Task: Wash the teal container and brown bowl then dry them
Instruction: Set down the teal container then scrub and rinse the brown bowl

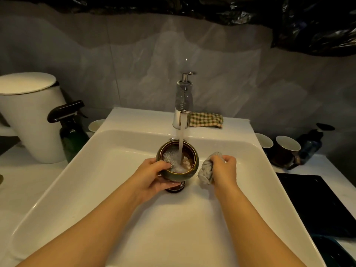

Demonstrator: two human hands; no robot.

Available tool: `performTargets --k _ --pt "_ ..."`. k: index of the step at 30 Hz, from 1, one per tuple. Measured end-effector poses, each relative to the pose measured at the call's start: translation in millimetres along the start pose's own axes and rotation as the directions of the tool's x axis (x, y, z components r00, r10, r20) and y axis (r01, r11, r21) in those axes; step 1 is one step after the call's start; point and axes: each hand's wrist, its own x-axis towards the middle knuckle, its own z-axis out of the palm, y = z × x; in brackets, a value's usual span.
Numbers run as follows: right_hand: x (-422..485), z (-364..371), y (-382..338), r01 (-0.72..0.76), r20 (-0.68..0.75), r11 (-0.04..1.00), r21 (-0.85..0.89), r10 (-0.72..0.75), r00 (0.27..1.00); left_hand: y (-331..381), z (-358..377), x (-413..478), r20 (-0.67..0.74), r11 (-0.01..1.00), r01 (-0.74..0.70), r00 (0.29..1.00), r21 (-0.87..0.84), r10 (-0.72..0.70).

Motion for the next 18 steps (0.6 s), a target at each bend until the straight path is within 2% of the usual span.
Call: performTargets --k 3,6,8,11,12,14,18 --pt "-0.1 1.2 1.3 -0.002 -0.001 1.0 0.019 0.002 1.0 0.4 -0.5 -0.7 -0.108 0.978 -0.069 0.99 0.195 0.091" --pt "1.7 0.3 1.7 -0.015 -0.011 0.999 0.03 0.015 1.0 -1.9 1.4 -2.9 -0.164 0.964 0.01 0.986 0.267 0.036" --pt "1.9 -1.1 1.8 -0.027 -0.007 0.999 0.024 0.027 1.0 -3.1 1.2 -3.0 -0.15 0.981 0.086 0.987 0.176 -0.06" --pt "3.4 -2.3 2.4 -0.025 0.02 0.999 0.037 0.024 1.0 -3.5 2.3 -2.9 -0.022 0.985 0.165 0.986 -0.049 -0.166" --pt "2.5 -2.8 1.7 -0.026 0.025 0.999 0.04 0.025 0.999 -3.6 2.4 -3.1 0.025 0.982 0.161 0.987 -0.094 -0.16" --pt "2.4 -3.1 1.7 -0.031 0.022 0.999 0.038 0.03 0.999 -4.3 3.0 -1.3 0.054 0.994 0.097 0.994 -0.05 -0.094" --pt "0.4 0.1 2.1 -0.039 0.037 0.999 0.025 0.038 0.999 -4.1 0.6 1.9 -0.125 0.982 -0.052 0.989 0.179 0.075"
